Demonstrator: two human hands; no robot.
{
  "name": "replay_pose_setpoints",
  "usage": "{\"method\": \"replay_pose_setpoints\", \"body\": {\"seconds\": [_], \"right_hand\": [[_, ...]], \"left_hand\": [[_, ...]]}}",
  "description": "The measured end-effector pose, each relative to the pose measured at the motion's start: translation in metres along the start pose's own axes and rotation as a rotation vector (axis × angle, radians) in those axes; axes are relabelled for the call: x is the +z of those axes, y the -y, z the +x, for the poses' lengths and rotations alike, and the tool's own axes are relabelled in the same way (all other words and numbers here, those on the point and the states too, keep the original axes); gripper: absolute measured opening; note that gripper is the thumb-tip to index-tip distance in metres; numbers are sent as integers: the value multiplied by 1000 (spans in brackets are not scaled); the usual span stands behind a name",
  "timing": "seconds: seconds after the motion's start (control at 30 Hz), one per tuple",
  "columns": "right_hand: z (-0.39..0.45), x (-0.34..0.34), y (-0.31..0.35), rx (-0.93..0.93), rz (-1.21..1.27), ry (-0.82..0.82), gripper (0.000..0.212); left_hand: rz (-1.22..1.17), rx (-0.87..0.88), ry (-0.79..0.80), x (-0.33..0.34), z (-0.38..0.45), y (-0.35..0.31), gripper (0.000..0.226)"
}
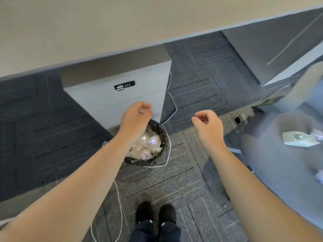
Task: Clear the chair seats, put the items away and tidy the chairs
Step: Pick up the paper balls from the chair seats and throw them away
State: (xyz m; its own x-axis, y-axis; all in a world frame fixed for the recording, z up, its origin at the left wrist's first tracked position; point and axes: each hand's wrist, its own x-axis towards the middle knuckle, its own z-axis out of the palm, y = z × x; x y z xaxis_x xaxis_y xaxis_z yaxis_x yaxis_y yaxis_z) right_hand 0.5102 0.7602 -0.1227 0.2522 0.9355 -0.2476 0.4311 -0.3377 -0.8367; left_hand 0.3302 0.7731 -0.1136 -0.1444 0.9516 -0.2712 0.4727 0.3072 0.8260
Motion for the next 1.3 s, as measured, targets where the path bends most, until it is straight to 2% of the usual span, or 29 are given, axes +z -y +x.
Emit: {"method": "replay_pose_setpoints", "body": {"seconds": [0.3, 0.53, 0.93, 1.03, 1.3], "right_hand": [[-25, -167, -16, 97, 77, -384, 7], [-42, -274, -86, 231, 129, -576, 19], [0, -408, -265, 448, 134, -549, 30], [13, -413, -307, 516, 132, -512, 32], [62, -391, -387, 643, 103, -397, 58]], "left_hand": [[-22, 249, 312, 103, -33, -132, 21], [82, 335, 550, 220, -68, -187, 16], [253, 290, 642, 461, -92, -214, 21], [244, 239, 680, 505, -88, -201, 10], [302, 196, 761, 588, -55, -166, 14]]}}
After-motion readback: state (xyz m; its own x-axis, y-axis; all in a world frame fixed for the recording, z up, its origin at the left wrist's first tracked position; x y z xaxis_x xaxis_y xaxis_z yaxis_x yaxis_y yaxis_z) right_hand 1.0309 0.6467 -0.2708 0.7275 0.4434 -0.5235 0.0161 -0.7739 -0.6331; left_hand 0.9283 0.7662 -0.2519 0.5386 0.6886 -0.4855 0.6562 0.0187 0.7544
